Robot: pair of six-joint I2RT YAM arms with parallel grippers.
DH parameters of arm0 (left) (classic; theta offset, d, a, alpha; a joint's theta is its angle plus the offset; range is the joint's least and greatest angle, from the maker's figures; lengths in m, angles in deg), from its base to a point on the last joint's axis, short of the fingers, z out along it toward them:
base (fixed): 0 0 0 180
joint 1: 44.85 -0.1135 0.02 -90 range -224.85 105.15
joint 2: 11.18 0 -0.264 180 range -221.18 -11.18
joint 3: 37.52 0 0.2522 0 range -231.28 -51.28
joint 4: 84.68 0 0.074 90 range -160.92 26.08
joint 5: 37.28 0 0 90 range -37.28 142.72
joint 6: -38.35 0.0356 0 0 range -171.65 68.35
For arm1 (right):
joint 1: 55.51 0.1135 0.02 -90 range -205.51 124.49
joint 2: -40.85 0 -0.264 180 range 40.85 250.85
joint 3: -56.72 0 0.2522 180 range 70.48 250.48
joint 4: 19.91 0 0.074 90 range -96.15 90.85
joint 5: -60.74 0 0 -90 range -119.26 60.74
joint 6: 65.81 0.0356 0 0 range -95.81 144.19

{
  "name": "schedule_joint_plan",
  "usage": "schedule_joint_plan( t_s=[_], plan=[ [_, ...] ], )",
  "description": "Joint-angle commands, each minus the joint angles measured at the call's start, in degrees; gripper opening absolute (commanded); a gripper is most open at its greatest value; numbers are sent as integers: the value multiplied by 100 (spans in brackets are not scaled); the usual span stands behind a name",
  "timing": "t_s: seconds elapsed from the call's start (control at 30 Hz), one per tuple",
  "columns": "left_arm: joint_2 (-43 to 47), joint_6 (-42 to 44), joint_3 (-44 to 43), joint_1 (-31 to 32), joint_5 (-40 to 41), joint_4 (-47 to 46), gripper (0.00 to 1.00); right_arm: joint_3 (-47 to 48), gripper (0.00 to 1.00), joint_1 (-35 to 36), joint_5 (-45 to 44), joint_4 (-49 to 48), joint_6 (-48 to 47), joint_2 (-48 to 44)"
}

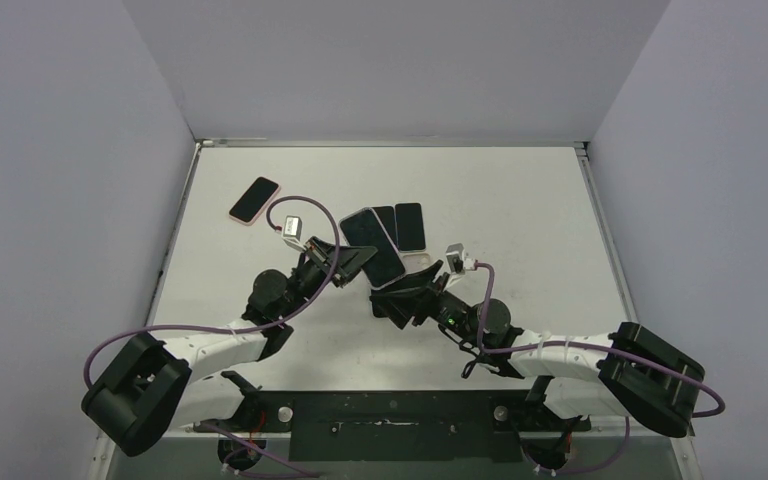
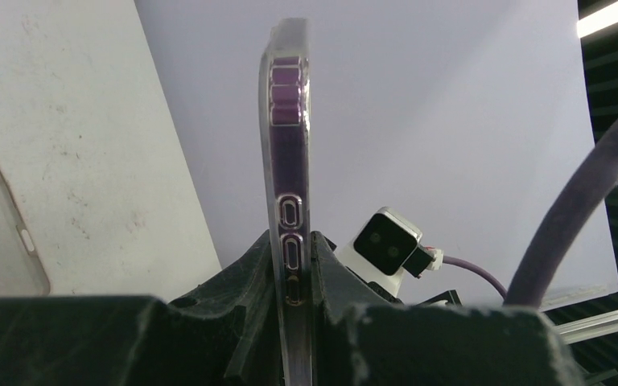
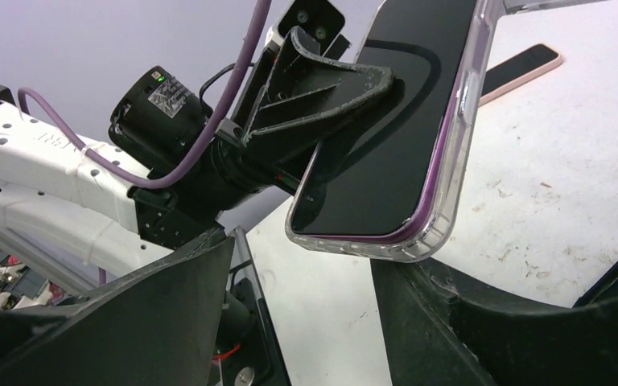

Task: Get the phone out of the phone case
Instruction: Remove the phone case from the phone.

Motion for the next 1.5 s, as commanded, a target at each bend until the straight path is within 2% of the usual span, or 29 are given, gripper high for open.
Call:
schedule_joint_plan(
  t_s=[0.0,0.13,0.5,0.57,0.67,0.87,1.03,1.17,1.47],
  plan=[
    [-32,-129,-52,93,242,-827,0,238,62,41,-192,-714,-187,15],
    [-114,-138,-72,173,251,-932,0,295,57,36,-250,-723,-212,67],
    [-104,-157,-43,302,229,-1023,0,171,38,-3,-459,-1156,-224,372],
    [-98,-141,-9,308,252,-1020,0,163,40,-9,-413,-1311,-164,446],
    [-77,-117,32,321,293,-1055,0,181,51,-9,-328,-1426,-85,488],
    [-98,-75,59,384,361,-1080,0,30,53,-9,-666,-1495,73,339],
    [-129,-61,40,448,365,-1108,0,-18,43,-15,-795,-1380,81,308],
    [-101,-297,92,447,390,-1033,0,-39,36,-17,-520,-1357,-331,339],
    [-182,-742,-55,266,-174,-833,0,-139,18,-477,961,-685,-1994,127]
  ],
)
